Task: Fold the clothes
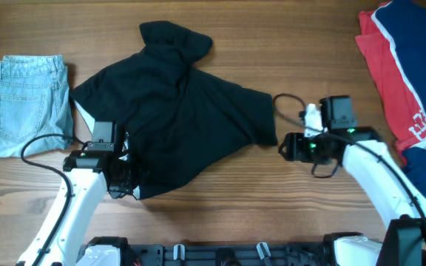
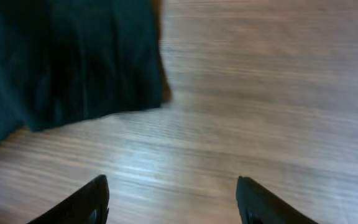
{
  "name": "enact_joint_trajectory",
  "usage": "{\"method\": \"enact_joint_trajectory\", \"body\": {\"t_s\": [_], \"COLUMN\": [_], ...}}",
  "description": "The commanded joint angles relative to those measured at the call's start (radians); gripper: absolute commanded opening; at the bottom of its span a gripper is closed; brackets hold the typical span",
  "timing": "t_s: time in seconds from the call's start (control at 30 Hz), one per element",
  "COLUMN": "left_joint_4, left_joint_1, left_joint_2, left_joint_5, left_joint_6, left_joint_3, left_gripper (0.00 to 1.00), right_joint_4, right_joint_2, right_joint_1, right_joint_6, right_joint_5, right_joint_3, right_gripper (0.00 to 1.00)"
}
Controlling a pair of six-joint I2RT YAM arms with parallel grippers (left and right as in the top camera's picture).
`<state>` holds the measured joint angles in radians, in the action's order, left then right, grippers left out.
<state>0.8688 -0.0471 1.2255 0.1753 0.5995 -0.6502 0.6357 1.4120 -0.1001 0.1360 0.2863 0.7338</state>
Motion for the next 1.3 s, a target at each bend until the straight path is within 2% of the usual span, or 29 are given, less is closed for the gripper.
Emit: {"method": "enact_joint_trajectory", "body": {"t_s": [0.0,0.1,0.23,0.53,0.87,1.0,1.27], "left_joint_4": [0.003,0.003,0.003,0.003,0.003,0.003,0.007], "left_joint_1": [0.038,0.041,0.041,0.041,0.041,0.041,0.041], "left_joint_2": [-0.010,-0.010,-0.010,-0.010,-0.010,-0.010,-0.010], "left_joint_5": [-0.020,-0.020,-0.020,-0.020,-0.020,-0.020,-0.020], "left_joint_6": [-0.019,-0.019,-0.020,-0.019,-0.019,-0.019,-0.019], "left_joint_3": [-0.018,-0.018,-0.018,-0.018,-0.018,-0.018,-0.018], "left_gripper": [0.04,0.04,0.04,0.04,0.04,0.04,0.04], "right_joint_4": [-0.082,-0.169,-0.224,-0.351,-0.451,-0.513,-0.583], "right_joint_2": [0.005,0.008,0.044,0.206,0.216,0.216,0.219], "right_joint_1": [-0.101,-0.187,-0.227,-0.231,-0.238,-0.309,-0.328], "right_joint_6": [-0.031,-0.032,-0.067,-0.161,-0.171,-0.244,-0.234], "right_joint_5": [-0.115,-0.240,-0.291,-0.289,-0.390,-0.367,-0.359], "right_joint_3": [-0.041,-0.058,-0.058,-0.058,-0.058,-0.058,-0.058], "right_gripper": [0.65,0.64,0.62,0.61,0.63,0.51,0.48]}}
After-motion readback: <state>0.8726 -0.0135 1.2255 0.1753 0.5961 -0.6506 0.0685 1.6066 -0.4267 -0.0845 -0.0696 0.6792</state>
